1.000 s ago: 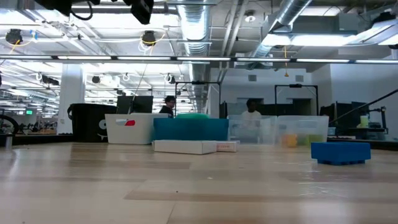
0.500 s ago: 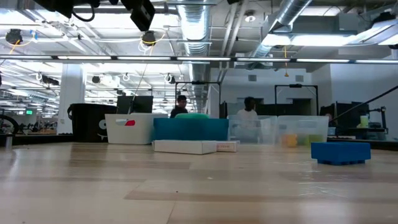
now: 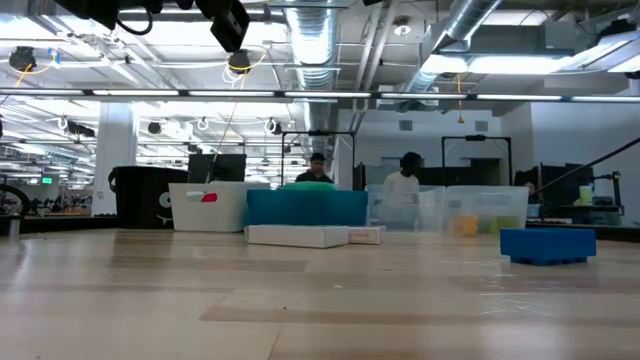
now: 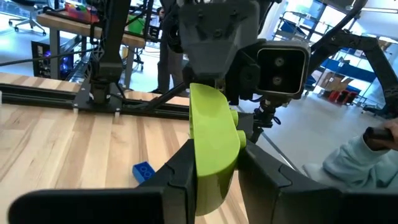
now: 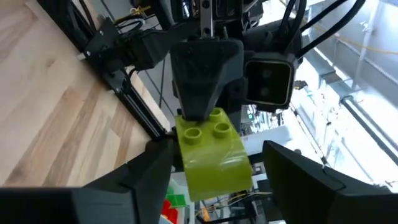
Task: Pick & Place Toys
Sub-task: Put the light green game piece into the right transparent bin
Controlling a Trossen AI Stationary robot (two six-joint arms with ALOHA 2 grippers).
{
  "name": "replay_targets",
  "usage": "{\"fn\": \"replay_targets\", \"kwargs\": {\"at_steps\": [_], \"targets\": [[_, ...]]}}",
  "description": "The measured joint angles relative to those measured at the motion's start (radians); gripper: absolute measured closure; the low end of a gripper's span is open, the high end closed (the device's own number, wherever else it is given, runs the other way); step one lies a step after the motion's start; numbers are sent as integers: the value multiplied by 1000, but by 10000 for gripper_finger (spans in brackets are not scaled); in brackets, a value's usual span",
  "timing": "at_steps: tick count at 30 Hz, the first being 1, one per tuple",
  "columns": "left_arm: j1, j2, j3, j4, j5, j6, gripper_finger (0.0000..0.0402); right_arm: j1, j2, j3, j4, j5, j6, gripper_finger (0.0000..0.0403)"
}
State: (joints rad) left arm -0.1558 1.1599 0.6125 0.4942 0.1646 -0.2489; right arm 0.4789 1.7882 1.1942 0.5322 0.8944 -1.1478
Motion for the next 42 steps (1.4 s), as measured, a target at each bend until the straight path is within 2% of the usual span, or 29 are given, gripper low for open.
{"fn": "replay_targets", "kwargs": {"at_steps": [8, 14, 17, 23, 27, 30, 35, 42], "targets": [[0, 2, 0, -12, -8, -11, 327, -18, 0, 0, -74, 44, 81, 265], [1, 2, 0, -4, -25, -13, 322, -10, 0, 0, -79, 75, 137, 265], [2, 1, 0, 8, -67, 32, 275, 1, 0, 0, -68, 161, 164, 265], [33, -5, 0, -17, -59, 120, 158, 54, -1, 0, -68, 389, 164, 265], [68, -12, 0, -52, -60, 121, 110, 82, -1, 0, -75, 583, 181, 265], [93, -23, 1, -55, -61, 121, 93, 92, -4, -1, -88, 619, 262, 265], [127, -30, 1, -57, -63, 120, 86, 63, -9, -1, -97, 678, 383, 265], [147, -30, 0, -97, -65, 121, 89, -8, -9, -1, -130, 593, 634, 265]]}}
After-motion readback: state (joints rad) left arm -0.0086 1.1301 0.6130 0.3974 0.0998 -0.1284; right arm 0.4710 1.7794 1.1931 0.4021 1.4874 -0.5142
